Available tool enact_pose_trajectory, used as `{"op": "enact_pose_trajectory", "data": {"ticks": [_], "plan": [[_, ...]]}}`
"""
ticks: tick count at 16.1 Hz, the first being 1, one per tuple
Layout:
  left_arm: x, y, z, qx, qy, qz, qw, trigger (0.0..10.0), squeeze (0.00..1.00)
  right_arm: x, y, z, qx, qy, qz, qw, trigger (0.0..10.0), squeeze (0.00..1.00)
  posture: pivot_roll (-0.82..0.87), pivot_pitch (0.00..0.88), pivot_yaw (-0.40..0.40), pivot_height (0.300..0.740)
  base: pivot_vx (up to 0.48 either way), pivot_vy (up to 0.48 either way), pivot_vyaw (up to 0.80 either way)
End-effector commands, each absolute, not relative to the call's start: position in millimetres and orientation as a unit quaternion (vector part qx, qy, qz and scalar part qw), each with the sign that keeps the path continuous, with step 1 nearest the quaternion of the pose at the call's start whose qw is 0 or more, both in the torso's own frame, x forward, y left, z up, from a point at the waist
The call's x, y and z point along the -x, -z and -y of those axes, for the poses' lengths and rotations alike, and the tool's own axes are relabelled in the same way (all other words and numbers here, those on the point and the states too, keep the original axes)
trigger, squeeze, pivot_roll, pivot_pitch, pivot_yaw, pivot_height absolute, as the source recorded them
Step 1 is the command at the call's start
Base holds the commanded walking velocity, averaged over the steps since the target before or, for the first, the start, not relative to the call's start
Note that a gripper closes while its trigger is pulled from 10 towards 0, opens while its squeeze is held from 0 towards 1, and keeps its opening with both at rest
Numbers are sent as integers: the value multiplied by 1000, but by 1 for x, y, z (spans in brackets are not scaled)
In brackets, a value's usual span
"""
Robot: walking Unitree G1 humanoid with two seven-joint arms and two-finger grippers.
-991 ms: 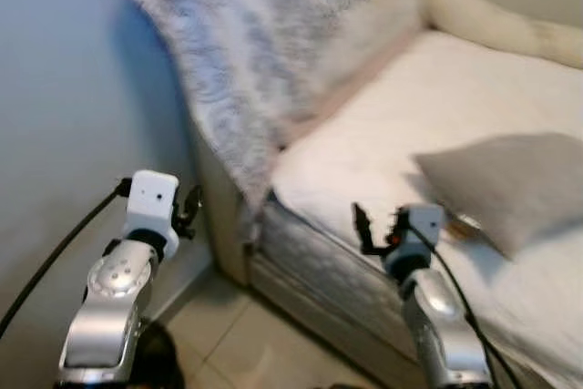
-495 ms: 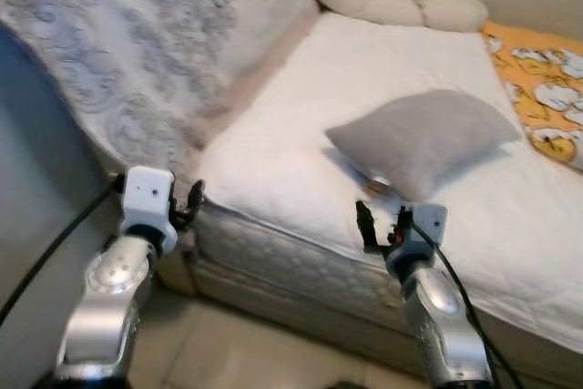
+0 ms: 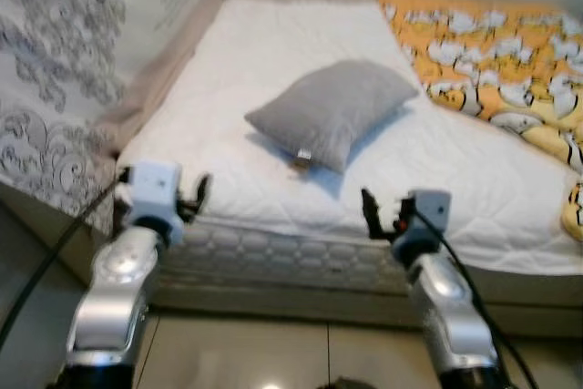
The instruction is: Clean up the room
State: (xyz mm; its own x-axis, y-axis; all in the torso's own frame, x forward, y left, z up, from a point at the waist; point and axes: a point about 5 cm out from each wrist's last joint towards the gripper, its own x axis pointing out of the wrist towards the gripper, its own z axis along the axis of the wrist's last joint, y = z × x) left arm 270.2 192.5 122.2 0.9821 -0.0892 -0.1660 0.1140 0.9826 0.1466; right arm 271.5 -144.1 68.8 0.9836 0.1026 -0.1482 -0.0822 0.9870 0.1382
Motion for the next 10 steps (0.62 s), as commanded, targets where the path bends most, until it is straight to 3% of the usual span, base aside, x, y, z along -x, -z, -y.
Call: {"op": "enact_pose_trajectory", "data": {"ticks": [1, 10], "plan": [[-270, -125, -198, -86, 41, -76, 993, 10000, 0, -277, -79, 136, -62, -61, -60, 994, 10000, 0, 7, 0, -31, 740, 244, 0, 0], [-275, -126, -200, -85, 35, -76, 993, 10000, 0, -284, -80, 135, -37, -62, -72, 995, 10000, 0, 4, 0, -30, 740, 215, 0, 0]]}}
